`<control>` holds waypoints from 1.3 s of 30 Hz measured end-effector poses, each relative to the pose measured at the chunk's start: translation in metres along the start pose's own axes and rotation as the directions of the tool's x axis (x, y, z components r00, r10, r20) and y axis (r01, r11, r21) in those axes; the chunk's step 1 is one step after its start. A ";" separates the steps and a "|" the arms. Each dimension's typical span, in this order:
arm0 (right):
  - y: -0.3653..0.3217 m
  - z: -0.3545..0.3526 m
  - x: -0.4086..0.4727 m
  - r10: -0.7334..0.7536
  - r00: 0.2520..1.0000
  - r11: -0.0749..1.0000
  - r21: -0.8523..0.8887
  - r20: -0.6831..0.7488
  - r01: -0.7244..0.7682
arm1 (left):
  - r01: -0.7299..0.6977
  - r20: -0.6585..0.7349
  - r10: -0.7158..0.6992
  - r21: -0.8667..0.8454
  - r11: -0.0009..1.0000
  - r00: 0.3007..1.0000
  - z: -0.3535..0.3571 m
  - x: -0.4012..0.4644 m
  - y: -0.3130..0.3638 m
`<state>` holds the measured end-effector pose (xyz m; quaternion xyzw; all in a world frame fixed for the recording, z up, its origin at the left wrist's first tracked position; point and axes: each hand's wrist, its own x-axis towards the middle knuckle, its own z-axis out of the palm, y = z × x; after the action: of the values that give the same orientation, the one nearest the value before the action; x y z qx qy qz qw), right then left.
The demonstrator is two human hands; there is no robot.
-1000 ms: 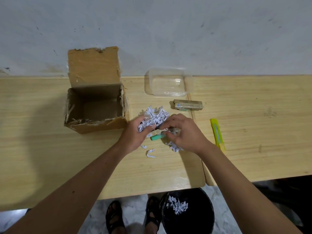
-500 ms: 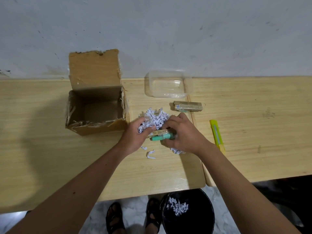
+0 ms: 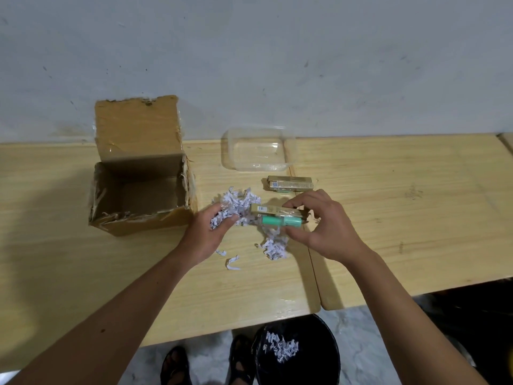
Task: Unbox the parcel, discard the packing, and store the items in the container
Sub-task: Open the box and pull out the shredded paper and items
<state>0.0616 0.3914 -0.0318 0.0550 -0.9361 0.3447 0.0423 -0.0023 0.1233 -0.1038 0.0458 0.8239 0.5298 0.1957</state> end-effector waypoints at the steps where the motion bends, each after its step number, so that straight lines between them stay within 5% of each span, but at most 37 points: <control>1: 0.008 -0.004 0.000 0.028 0.999 1.000 -0.011 -0.017 -0.028 | 0.005 0.002 -0.005 0.002 1.000 1.000 0.001 0.001 -0.001; 11: 0.070 0.009 0.017 0.275 0.957 0.956 -0.084 -0.087 -0.282 | -0.038 -0.026 0.039 0.066 0.997 0.999 0.000 0.003 -0.008; 27: 0.043 0.031 -0.015 0.195 0.941 0.980 0.017 -0.276 -0.198 | -0.021 -0.072 0.023 0.029 0.999 0.997 0.003 0.001 -0.005; 32: 0.016 0.050 -0.036 0.167 0.978 0.979 0.136 -0.127 -0.150 | -0.016 -0.056 0.017 0.030 0.999 0.998 0.003 -0.002 0.000; 36: 0.011 0.067 -0.037 0.160 0.981 0.983 0.077 0.107 -0.169 | -0.023 -0.019 0.023 0.046 0.999 1.000 -0.001 -0.005 0.002; 39: 0.010 0.076 -0.028 0.138 0.979 0.987 0.066 0.149 -0.149 | -0.007 -0.006 0.007 0.040 0.999 1.000 -0.003 -0.007 0.002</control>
<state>0.0850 0.3517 -0.0988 0.0137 -0.9242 0.3779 -0.0527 0.0031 0.1196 -0.0984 0.0509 0.8348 0.5140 0.1905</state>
